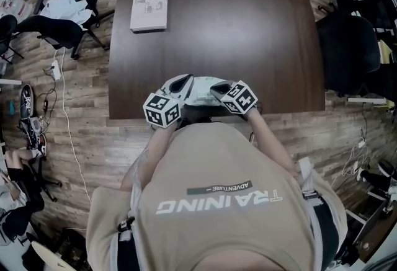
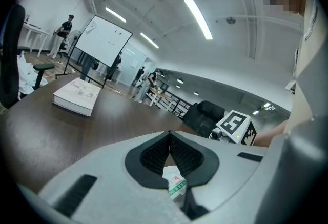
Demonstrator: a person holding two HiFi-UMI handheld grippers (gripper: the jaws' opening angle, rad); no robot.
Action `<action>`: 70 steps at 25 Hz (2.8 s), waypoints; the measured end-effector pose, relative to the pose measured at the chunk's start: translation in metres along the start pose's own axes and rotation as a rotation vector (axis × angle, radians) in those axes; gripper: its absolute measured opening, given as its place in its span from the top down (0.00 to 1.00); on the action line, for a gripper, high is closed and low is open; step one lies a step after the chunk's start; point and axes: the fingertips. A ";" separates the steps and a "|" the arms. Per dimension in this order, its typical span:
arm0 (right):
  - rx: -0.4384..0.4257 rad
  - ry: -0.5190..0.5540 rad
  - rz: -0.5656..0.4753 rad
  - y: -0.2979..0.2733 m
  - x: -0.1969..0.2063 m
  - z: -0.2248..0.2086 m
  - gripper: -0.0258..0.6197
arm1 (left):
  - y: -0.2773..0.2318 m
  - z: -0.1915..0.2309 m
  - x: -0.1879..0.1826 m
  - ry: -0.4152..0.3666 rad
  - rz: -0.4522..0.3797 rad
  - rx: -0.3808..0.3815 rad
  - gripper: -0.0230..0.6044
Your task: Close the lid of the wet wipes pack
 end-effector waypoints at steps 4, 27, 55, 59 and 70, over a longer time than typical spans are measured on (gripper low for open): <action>-0.009 0.020 -0.013 -0.002 -0.011 0.006 0.94 | 0.002 0.006 -0.002 0.004 -0.001 -0.003 0.95; -0.020 -0.093 -0.008 -0.032 0.008 0.003 0.94 | 0.004 0.012 0.021 0.020 0.063 -0.009 0.95; -0.044 -0.134 -0.018 -0.046 0.014 -0.004 0.94 | -0.010 0.002 0.018 -0.019 0.079 0.012 0.95; -0.016 -0.160 -0.035 -0.046 0.020 0.003 0.94 | -0.003 -0.007 0.020 -0.033 0.084 0.023 0.95; 0.077 -0.089 -0.197 0.030 -0.018 -0.005 0.94 | 0.009 -0.006 -0.017 -0.078 0.017 0.028 0.95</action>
Point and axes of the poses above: the fingertips, and each gripper's own axes: y backward along the fingers, z to its left, x out of its underside, and after that the axes turned 11 degrees about z, right-handed
